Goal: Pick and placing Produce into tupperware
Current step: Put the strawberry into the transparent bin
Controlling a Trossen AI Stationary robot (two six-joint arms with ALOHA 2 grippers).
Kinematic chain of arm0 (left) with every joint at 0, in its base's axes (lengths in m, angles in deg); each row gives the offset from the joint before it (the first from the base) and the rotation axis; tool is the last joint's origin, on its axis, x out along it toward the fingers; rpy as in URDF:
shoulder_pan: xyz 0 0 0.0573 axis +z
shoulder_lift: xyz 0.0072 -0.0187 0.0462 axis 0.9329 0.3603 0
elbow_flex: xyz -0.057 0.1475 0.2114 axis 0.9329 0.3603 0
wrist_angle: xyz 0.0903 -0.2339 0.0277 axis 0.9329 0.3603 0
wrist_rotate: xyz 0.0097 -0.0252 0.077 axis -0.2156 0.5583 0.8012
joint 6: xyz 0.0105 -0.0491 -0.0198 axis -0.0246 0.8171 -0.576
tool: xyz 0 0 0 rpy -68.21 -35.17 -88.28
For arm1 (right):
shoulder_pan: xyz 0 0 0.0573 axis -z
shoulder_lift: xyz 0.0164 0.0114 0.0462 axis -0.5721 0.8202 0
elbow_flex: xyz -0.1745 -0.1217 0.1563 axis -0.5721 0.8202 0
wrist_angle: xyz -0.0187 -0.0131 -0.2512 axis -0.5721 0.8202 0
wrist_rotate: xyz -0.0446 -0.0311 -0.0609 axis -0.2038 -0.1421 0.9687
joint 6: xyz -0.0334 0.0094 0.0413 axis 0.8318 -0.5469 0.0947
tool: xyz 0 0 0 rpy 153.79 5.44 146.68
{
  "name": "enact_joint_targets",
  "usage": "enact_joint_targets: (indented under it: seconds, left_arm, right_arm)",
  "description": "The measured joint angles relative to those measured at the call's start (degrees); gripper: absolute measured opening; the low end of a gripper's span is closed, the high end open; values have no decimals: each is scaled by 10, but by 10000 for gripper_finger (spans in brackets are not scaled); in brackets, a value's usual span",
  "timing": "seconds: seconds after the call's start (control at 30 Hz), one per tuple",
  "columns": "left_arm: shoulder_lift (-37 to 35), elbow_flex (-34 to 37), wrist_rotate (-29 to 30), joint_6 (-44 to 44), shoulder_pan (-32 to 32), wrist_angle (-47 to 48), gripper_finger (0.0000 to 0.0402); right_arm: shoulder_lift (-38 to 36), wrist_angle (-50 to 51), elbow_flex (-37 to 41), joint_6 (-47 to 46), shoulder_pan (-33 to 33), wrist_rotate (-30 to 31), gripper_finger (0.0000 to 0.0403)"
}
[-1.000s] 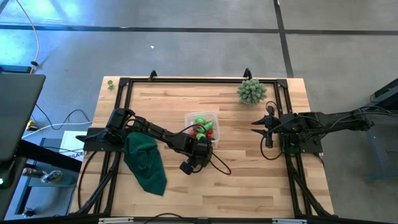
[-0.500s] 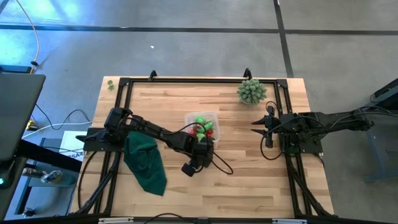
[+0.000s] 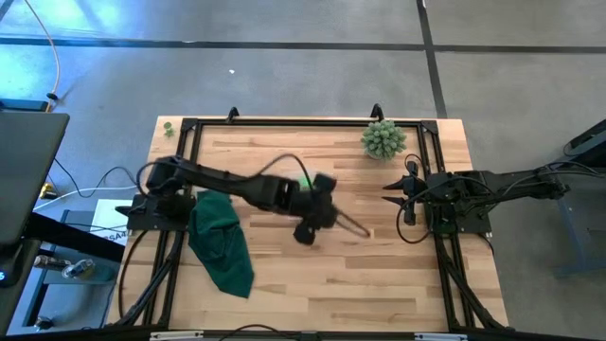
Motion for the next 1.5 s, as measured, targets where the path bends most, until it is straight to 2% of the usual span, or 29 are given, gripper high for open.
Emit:
enact_joint_targets:
  seconds: [0.17, 0.43, 0.67, 1.13, 1.5]
  left_arm:
    - [1, -69, 21, -3, 39, 64, 147]
    - [2, -73, -32, 59, 101, 124, 147]
    - [2, -17, -81, 75, 128, 122, 147]
    - [3, 140, -154, 89, 143, -42, 147]
    - [3, 170, -163, 94, 142, -66, 147]
  right_arm:
    - [0, 0, 0, 0, 0, 0, 123]
    - [0, 0, 0, 0, 0, 0, 123]
    - [0, 0, 0, 0, 0, 0, 123]
    - [0, 0, 0, 0, 0, 0, 123]
    - [0, 0, 0, 0, 0, 0, 123]
